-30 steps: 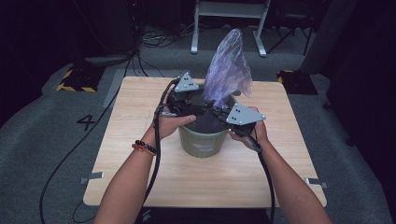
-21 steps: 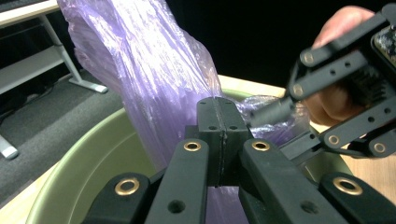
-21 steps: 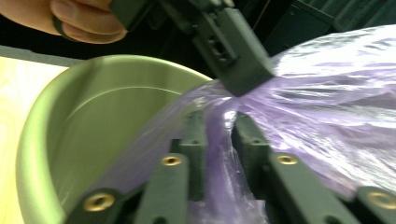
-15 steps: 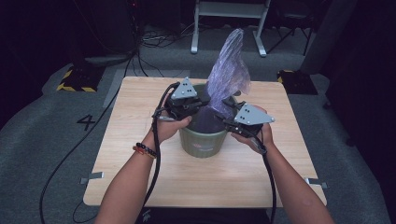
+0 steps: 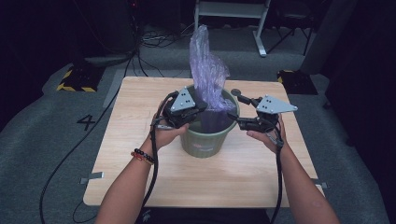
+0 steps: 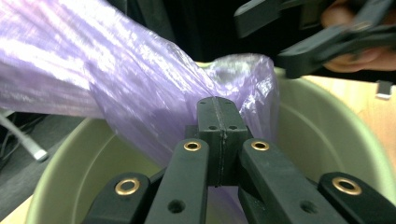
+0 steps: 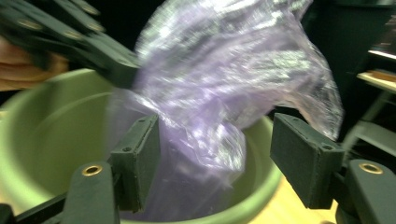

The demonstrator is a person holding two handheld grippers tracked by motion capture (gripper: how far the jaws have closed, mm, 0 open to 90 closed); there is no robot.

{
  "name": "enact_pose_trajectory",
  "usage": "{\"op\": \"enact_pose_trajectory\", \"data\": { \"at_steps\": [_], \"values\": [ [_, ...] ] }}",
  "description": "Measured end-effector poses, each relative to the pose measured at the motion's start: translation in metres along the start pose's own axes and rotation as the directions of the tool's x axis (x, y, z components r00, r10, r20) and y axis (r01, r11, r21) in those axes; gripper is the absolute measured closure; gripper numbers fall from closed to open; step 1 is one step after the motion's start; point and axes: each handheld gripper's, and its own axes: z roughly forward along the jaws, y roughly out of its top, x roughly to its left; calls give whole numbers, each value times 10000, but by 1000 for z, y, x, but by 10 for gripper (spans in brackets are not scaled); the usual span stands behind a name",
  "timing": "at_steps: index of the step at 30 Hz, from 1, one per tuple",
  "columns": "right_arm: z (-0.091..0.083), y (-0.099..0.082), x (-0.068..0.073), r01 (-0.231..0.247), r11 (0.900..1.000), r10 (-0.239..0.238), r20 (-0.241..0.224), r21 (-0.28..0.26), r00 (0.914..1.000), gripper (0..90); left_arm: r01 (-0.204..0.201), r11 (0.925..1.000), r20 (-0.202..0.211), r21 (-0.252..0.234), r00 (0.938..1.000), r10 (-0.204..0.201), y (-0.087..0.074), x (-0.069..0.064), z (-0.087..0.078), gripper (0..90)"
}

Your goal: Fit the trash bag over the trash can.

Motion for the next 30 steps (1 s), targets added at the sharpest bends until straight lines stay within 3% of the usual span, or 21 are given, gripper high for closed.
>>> {"op": "enact_pose_trajectory", "data": {
  "at_steps": [4, 7, 9, 10, 12, 16, 18, 19, 21, 25, 30],
  "values": [
    [-2, 4, 5, 198, 9998, -196, -319, 48, 9993, 319, -300, 9995, -310, 134, 9991, 304, -1, -1, -1, 900],
    [-3, 12, 10, 263, 9996, -265, -473, -54, 9985, 322, -756, 9967, -281, 303, 9967, 765, -2, -7, -1, 900],
    [-1, 14, 10, 241, 9997, -241, -385, 0, 9990, 328, -872, 9955, -247, 375, 9958, 882, -2, -8, 0, 900],
    [3, 18, 10, 263, 9996, -261, -167, 140, 9995, 330, -1141, 9922, -264, 509, 9930, 1155, -3, -12, 1, 900],
    [6, 20, 9, 274, 9993, -274, 0, 256, 9996, 339, -1180, 9914, -245, 569, 9925, 1195, -4, -14, 2, 900],
    [24, 25, 1, 9, 9941, -109, 917, 1082, 9957, 340, -1173, 9919, -200, 491, 9928, 1184, -7, -15, 2, 900],
    [31, 26, -4, -266, 9921, 151, 941, 1229, 9955, 339, -1208, 9914, -203, 505, 9923, 1220, -6, -15, 2, 900],
    [36, 28, -8, -633, 9920, 557, 711, 1088, 9959, 339, -1309, 9898, -202, 567, 9910, 1322, -6, -15, 2, 900],
    [39, 32, -9, -727, 9926, 672, 585, 974, 9960, 339, -1323, 9890, -235, 660, 9907, 1341, -5, -15, 4, 900],
    [40, 38, -5, -870, 9942, 842, 453, 635, 9954, 339, -1346, 9878, -381, 789, 9897, 1379, -5, -15, 7, 900],
    [56, 41, 4, -633, 9896, 525, 858, 1293, 9949, 328, -1344, 9867, -456, 911, 9892, 1390, -4, -16, 9, 900]
  ]
}}
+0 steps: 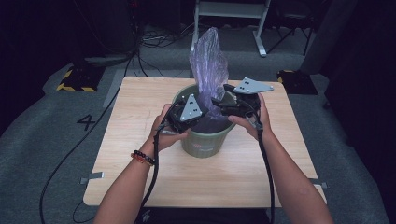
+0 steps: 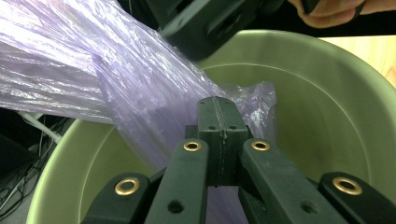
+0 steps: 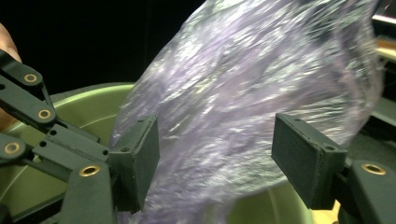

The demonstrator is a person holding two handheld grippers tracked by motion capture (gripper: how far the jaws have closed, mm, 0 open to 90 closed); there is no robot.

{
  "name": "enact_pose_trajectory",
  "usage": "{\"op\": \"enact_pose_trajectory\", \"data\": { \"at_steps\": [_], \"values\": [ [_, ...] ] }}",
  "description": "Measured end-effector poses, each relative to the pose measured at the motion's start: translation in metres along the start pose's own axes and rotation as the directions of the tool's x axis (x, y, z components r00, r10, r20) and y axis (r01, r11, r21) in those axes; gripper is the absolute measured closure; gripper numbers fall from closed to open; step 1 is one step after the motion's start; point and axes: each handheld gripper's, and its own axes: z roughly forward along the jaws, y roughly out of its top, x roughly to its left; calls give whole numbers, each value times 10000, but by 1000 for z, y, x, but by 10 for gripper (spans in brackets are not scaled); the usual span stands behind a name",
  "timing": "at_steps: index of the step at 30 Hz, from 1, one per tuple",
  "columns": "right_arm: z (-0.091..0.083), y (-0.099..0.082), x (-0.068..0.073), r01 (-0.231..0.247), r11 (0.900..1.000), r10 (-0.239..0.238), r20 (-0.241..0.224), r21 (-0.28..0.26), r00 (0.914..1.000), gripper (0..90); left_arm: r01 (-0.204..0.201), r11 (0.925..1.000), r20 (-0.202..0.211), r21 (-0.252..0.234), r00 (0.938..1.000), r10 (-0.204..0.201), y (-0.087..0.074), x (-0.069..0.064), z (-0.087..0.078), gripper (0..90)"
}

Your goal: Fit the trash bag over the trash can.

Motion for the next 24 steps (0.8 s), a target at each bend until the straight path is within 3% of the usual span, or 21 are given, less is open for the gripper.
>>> {"op": "enact_pose_trajectory", "data": {
  "at_steps": [1, 2, 3, 4, 5, 6, 7, 8, 12, 15, 16, 17, 19, 20, 21, 24],
  "values": [
    [3, 0, 1, -54, 9999, 55, -79, 116, 10000, 338, -9, 10000, 20, 16, 10000, 9, 0, 0, 0, 900],
    [8, 0, 4, 130, 9993, -131, 19, 338, 9999, 485, -42, 10000, 44, 24, 10000, 42, 0, 0, 1, 898],
    [11, 0, 4, 198, 9989, -199, 22, 428, 9998, 547, -42, 10000, 36, 26, 10000, 42, 1, -1, 1, 889],
    [11, 0, 4, 198, 9989, -199, 22, 428, 9998, 547, -125, 9999, 12, 59, 9999, 125, 1, 0, 1, 889],
    [13, -1, 4, 226, 9984, -227, 23, 516, 9997, 647, -151, 9999, -7, 64, 9999, 151, 1, -1, 1, 875],
    [14, -2, 5, 248, 9984, -232, -318, 511, 9992, 769, -180, 9998, -4, 30, 9998, 180, 1, -1, 1, 844],
    [14, -2, 5, 248, 9984, -232, -318, 511, 9992, 769, -157, 9999, -8, -14, 9999, 157, 2, -1, 1, 844],
    [11, -2, 8, 417, 9987, -403, -446, 302, 9982, 876, -101, 9999, -16, -77, 9999, 101, 1, -2, 1, 807],
    [7, -4, 9, 449, 9990, -448, -585, -8, 9973, 900, 143, 9993, 30, -348, 9999, -142, 0, -1, -2, 741],
    [1, -5, 10, 420, 9989, -432, -564, -228, 9975, 900, 334, 9988, -221, -362, 9992, -342, 0, -1, -4, 574],
    [1, -5, 10, 420, 9989, -432, -564, -228, 9975, 900, 562, 9977, -439, -381, 9974, -578, 0, -1, -6, 574],
    [-1, -5, 10, 391, 9988, -408, -584, -306, 9975, 900, 829, 9956, -513, -427, 9951, -851, 0, 0, -8, 468],
    [-7, -5, 11, 415, 9981, -448, -727, -462, 9963, 900, 1314, 9902, -265, -472, 9908, -1328, -2, 3, -12, 315],
    [-7, -5, 11, 415, 9981, -448, -727, -462, 9963, 900, 1491, 9874, -203, -529, 9884, -1504, -3, 4, -13, 315],
    [-9, -6, 13, 617, 9970, -651, -744, -475, 9951, 900, 1627, 9852, -214, -537, 9862, -1640, -3, 5, -14, 232],
    [-11, -8, 15, 767, 9959, -804, -801, -478, 9935, 900, 1903, 9801, -111, -572, 9815, -1913, -3, 9, -16, 194]
  ]
}}
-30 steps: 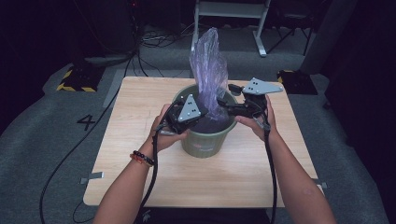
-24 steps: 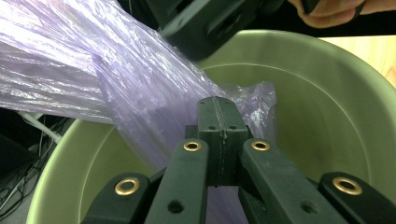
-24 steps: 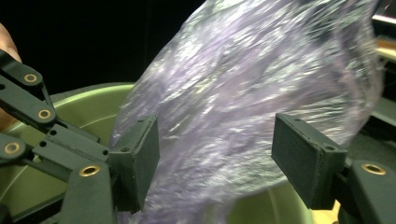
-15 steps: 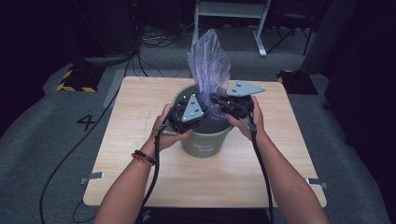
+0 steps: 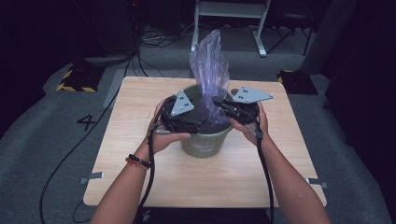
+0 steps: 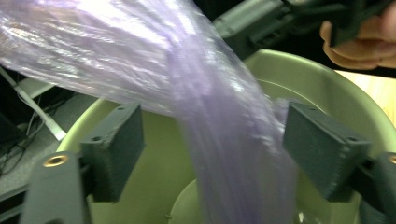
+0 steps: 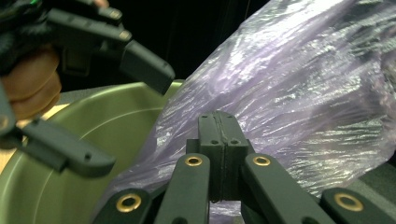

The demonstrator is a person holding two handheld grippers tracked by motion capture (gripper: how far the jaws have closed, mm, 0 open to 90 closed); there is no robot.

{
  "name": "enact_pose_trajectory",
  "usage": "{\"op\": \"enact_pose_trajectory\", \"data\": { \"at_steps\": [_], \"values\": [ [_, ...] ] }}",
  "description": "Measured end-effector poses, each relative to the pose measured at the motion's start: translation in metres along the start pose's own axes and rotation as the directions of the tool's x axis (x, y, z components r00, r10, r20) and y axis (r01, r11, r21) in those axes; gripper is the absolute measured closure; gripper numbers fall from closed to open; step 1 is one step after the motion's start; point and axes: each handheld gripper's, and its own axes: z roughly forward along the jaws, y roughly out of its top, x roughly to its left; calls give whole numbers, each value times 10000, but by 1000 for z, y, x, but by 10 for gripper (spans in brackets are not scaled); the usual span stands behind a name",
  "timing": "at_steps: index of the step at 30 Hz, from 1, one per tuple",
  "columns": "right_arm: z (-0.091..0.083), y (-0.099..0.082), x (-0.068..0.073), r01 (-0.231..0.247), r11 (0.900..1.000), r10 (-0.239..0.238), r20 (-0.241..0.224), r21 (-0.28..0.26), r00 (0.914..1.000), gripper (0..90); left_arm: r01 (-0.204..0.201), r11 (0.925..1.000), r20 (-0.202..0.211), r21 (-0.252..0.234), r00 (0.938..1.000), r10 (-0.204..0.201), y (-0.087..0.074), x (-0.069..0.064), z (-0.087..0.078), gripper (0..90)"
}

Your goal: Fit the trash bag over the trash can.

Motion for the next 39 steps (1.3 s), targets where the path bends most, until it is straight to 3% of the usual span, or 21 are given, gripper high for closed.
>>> {"op": "enact_pose_trajectory", "data": {
  "at_steps": [4, 7, 10, 14, 16, 17, 19, 23, 26, 28, 30, 33, 35, 36, 39],
  "values": [
    [-4, -4, 7, 502, 9987, -504, -150, -108, 9986, 900, -79, 9999, 108, -100, 9999, 80, 6, 4, -4, 190],
    [-6, -8, 13, 720, 9974, -724, -464, -103, 9963, 900, 229, 9988, 130, -427, 9997, -224, 12, 10, -8, 183],
    [-8, -11, 23, 1275, 9918, -1273, -688, -12, 9895, 900, 597, 9965, 85, -588, 9982, -593, 22, 16, -7, 182],
    [-7, -13, 32, 1716, 9850, -1697, -797, 171, 9823, 900, 798, 9955, 138, -509, 9968, -792, 28, 18, 0, 186],
    [-6, -14, 37, 2001, 9791, -1969, -772, 361, 9774, 900, 959, 9950, -102, -263, 9953, -962, 30, 18, 6, 191],
    [-6, -15, 38, 2062, 9778, -2027, -807, 377, 9759, 900, 1014, 9947, -152, -160, 9947, -1017, 30, 18, 9, 212],
    [-5, -16, 39, 2131, 9762, -2095, -796, 395, 9746, 900, 1030, 9947, 104, -7, 9946, -1030, 29, 18, 14, 338],
    [-6, -19, 39, 2106, 9767, -2074, -704, 410, 9757, 900, 671, 9970, 534, 377, 9962, -690, 26, 15, 20, 589],
    [-9, -20, 37, 1893, 9814, -1869, -633, 334, 9803, 846, 37, 9975, 731, 709, 9973, -89, 24, 11, 21, 784],
    [-13, -21, 35, 1880, 9818, -1861, -604, 274, 9807, 800, -137, 9980, 865, 622, 9962, 83, 22, 9, 20, 868],
    [-19, -22, 30, 1591, 9871, -1585, -354, 156, 9867, 723, -511, 9985, 752, 182, 9959, 496, 20, 5, 15, 895],
    [-29, -23, 21, 1337, 9910, -1337, -31, -47, 9910, 633, -1164, 9927, 758, -309, 9901, 1184, 16, -6, 4, 898],
    [-36, -24, 12, 947, 9953, -946, 101, -189, 9955, 582, -1356, 9898, 709, -430, 9878, 1384, 11, -12, -1, 898],
    [-42, -22, 3, 579, 9979, -572, 269, -288, 9980, 510, -1424, 9886, 696, -493, 9869, 1456, 9, -15, -3, 898],
    [-47, -19, -2, 459, 9986, -448, 384, -277, 9983, 459, -1542, 9862, 651, -607, 9853, 1581, 0, -21, -8, 898]
  ]
}}
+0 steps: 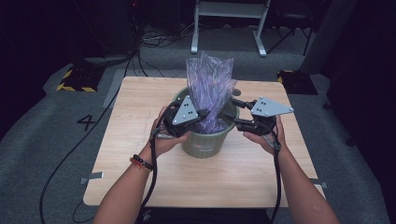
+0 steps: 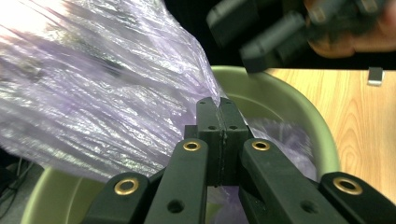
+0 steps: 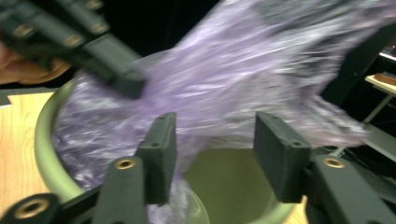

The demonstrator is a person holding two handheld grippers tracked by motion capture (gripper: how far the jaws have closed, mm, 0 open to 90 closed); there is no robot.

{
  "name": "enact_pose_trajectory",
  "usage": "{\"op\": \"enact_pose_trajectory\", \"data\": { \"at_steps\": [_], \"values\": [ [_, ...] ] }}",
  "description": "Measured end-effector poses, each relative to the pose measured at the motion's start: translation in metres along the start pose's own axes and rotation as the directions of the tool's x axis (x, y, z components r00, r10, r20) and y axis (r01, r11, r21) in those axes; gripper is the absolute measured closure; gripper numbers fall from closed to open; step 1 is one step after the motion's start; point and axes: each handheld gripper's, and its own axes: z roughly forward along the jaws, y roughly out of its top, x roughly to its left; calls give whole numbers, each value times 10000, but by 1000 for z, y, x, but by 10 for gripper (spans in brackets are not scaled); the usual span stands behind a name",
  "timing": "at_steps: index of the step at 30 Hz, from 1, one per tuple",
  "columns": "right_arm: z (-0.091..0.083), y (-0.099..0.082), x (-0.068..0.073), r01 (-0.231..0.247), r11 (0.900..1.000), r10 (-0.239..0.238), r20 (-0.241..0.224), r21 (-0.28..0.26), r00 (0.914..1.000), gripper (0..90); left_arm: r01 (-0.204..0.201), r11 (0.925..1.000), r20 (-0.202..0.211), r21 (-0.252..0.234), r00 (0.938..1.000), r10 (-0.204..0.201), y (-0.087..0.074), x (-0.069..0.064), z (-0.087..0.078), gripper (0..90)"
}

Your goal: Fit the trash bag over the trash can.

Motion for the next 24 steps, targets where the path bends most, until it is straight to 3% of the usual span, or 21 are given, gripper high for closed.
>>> {"op": "enact_pose_trajectory", "data": {
  "at_steps": [4, 7, 14, 16, 19, 20, 24],
  "values": [
    [-3, 13, -9, -800, 9961, 806, 171, -359, 9966, 343, -277, 9996, -11, -111, 9996, 277, -7, -9, -2, 898],
    [0, 21, -11, -1172, 9914, 1156, -302, -580, 9928, 332, -509, 9987, 93, 3, 9987, 509, -9, -13, -1, 898],
    [17, 30, -9, -1543, 9866, 1467, -1271, -521, 9810, 306, -717, 9971, 109, 241, 9974, 715, -10, -17, 1, 898],
    [20, 31, -8, -1523, 9872, 1454, -1256, -474, 9814, 307, -785, 9965, 96, 293, 9969, 782, -12, -19, 2, 897],
    [29, 32, -3, -1428, 9893, 1401, -817, -289, 9868, 550, -917, 9950, -5, 386, 9958, 918, -13, -22, 4, 896],
    [29, 32, -3, -1428, 9893, 1401, -817, -289, 9868, 550, -846, 9958, -3, 358, 9964, 847, -14, -22, 4, 896],
    [32, 29, 2, -1270, 9915, 1236, -1001, -281, 9873, 784, -834, 9961, -111, 283, 9964, 838, -17, -23, 3, 886]
  ]
}}
